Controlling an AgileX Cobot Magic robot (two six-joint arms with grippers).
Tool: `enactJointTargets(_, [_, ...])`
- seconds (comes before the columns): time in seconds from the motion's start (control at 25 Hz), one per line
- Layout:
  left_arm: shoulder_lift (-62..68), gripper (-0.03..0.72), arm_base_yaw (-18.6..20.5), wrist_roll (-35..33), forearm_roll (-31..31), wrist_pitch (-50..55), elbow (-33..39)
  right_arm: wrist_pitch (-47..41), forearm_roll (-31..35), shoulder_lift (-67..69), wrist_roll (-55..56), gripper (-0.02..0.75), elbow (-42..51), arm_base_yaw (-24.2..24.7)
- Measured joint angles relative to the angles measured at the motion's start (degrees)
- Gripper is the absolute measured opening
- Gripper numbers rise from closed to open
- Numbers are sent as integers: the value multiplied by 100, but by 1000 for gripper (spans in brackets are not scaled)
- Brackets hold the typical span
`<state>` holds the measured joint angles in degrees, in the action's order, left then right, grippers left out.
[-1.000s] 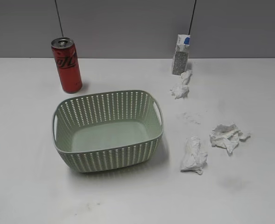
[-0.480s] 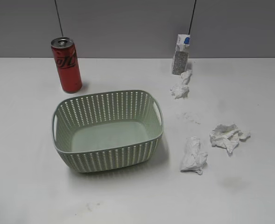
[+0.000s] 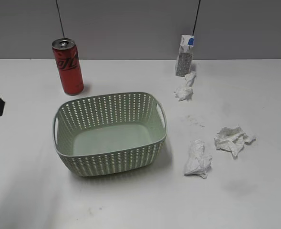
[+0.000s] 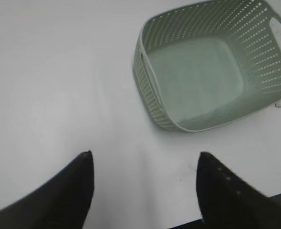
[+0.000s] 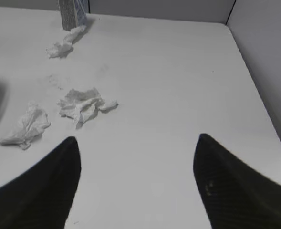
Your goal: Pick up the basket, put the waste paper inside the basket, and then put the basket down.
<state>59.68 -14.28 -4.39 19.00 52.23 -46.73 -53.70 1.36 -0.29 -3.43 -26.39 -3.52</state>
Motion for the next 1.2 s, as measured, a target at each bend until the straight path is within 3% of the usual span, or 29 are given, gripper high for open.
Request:
enactJointTargets(0.2, [1239,504,-326,98,-125,312,-776,474,0,0,0,561,0,0])
enactJointTargets(0.48, [2774,502,-694,880,-737,686,-1614,788,0,0,0,561,0,0])
enactJointTargets(0.84, [3828,501,-1158,1440,-731,595,-1931,308,-214,0,5,561,0,0])
enactJointTargets(1.2, [4605,491,-1180,1917,-842,216,-2089,28,-498,0,5,561,232,0])
